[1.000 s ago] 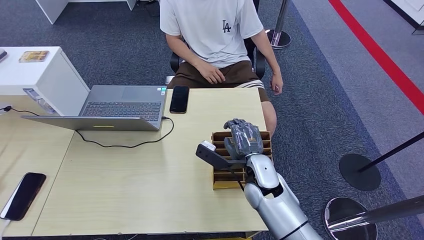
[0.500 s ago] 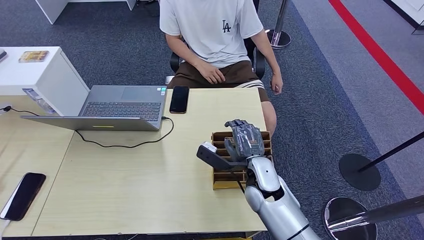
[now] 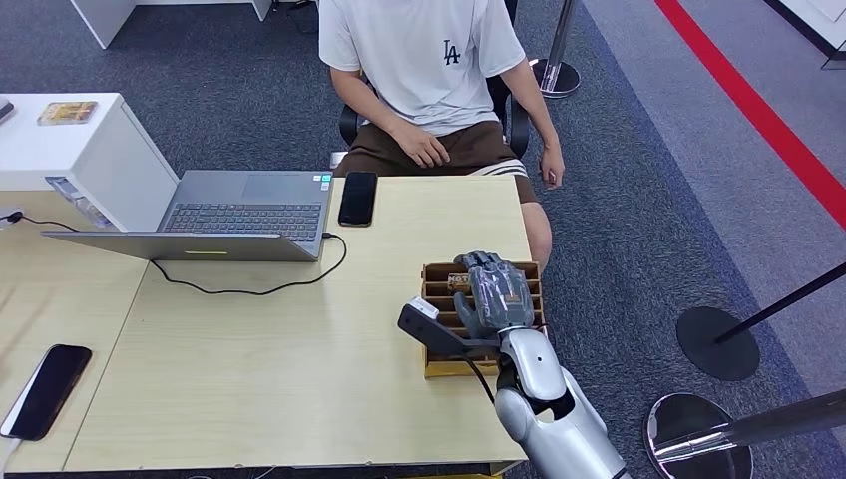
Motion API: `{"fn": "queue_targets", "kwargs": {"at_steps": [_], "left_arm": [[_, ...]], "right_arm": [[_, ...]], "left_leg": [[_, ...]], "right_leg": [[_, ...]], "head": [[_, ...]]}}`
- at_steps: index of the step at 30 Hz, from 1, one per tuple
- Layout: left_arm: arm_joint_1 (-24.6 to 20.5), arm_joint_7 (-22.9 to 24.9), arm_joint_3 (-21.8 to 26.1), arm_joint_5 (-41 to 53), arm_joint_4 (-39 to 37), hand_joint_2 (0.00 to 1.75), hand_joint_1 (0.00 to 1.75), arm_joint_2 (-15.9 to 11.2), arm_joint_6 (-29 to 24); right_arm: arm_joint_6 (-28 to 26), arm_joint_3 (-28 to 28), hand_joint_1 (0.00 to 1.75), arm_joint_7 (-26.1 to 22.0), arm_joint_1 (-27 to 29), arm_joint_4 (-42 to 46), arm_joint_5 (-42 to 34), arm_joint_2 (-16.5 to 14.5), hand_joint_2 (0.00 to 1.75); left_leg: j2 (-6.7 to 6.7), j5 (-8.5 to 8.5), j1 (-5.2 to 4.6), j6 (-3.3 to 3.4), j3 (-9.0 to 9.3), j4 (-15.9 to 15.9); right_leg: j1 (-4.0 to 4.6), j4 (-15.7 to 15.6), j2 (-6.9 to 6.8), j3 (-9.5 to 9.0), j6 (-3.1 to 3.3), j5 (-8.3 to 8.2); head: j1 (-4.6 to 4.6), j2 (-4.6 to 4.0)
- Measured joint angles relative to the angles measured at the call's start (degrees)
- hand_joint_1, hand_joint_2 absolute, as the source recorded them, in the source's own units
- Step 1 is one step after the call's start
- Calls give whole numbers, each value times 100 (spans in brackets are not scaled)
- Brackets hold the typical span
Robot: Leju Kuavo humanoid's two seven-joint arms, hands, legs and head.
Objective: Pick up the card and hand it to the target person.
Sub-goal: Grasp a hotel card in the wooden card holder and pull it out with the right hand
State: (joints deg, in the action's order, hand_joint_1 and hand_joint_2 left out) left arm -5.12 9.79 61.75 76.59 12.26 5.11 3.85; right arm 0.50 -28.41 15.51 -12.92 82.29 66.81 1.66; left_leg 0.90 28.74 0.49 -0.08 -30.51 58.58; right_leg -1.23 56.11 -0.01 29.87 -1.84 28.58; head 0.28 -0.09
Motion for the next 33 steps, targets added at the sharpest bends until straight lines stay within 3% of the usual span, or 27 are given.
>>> {"fn": "queue_targets", "kwargs": {"at_steps": [33], "left_arm": [[1,-20,-1,2,0,175,0,-4,19]], "right_arm": [[48,0,85,-85,-191,-435,-25,-32,175]], "left_leg": [[0,0,0,0,-2,0]], "right_leg": [[0,0,-1,-1,0,0]], "head": [[-1,0]]}}
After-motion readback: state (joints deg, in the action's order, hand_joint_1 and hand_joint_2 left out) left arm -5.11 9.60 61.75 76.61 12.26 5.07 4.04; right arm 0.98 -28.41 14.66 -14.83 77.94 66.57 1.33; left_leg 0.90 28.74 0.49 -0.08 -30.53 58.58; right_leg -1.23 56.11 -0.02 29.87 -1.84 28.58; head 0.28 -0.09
